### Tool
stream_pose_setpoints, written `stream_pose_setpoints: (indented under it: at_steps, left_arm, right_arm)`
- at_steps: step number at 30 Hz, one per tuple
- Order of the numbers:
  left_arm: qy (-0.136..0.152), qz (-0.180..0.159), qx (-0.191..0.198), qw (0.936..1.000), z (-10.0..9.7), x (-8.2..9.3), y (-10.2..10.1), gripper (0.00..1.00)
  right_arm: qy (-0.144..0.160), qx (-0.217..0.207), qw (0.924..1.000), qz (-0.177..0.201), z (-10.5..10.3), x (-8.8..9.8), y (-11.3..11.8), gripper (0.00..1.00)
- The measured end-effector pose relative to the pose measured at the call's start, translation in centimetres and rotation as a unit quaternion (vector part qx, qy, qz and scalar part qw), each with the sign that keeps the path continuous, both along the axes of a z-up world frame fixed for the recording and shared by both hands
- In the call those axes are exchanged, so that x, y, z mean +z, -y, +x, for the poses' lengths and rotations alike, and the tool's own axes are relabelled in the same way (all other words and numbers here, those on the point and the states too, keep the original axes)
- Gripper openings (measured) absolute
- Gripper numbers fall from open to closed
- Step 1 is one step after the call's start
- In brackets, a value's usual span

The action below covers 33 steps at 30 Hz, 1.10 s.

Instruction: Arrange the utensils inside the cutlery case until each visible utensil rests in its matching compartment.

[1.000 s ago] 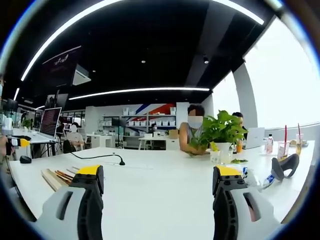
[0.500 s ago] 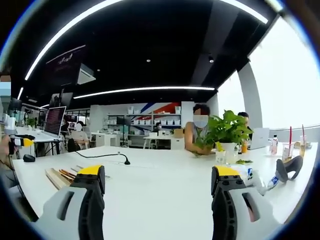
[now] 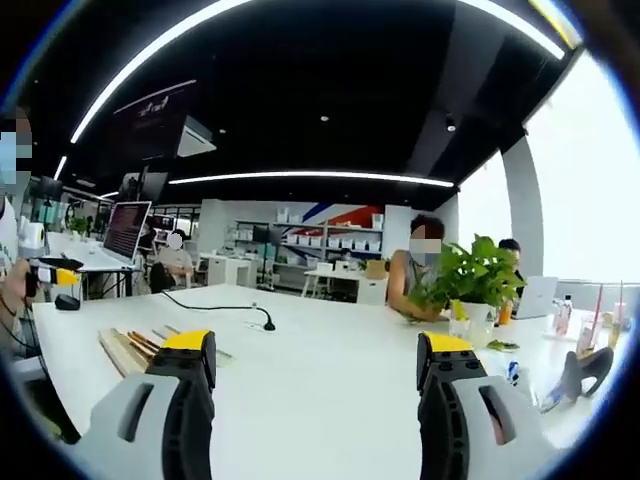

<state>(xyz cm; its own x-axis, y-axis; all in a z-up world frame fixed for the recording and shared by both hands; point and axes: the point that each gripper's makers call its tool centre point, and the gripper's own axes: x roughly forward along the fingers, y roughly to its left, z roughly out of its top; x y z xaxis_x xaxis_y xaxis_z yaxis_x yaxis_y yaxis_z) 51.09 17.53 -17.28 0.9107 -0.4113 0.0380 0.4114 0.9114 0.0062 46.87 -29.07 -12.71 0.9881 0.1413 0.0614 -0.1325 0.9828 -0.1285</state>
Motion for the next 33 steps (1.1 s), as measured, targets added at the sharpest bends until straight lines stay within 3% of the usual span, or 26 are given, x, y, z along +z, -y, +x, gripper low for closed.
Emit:
stream_pose_setpoints:
  at_steps: [9, 15, 24, 27, 33]
  left_arm:
    - [-0.002, -0.001, -0.001, 1.0000, 0.0, -0.1, -0.1, 0.99]
    - [-0.001, 0.000, -0.003, 1.0000, 0.0, -0.1, 0.0, 0.99]
    - [0.003, 0.001, -0.021, 0.9998, 0.2, 0.5, 0.6, 0.91]
    - [0.003, 0.012, -0.037, 0.9992, 0.7, 0.7, 1.2, 0.81]
    - [0.000, 0.048, -0.065, 0.9967, 2.0, 1.3, 2.6, 0.75]
  right_arm:
    - [-0.024, 0.083, 0.9936, -0.073, 2.8, 1.6, -5.1, 0.85]
    - [-0.039, 0.130, 0.9875, -0.080, 3.9, 1.8, -7.9, 0.83]
    - [-0.061, 0.156, 0.9808, -0.101, 5.6, 1.1, -10.0, 0.83]
    - [-0.065, 0.160, 0.9795, -0.104, 6.0, 0.8, -10.4, 0.83]
    - [-0.071, 0.172, 0.9763, -0.111, 6.8, 0.5, -11.2, 0.81]
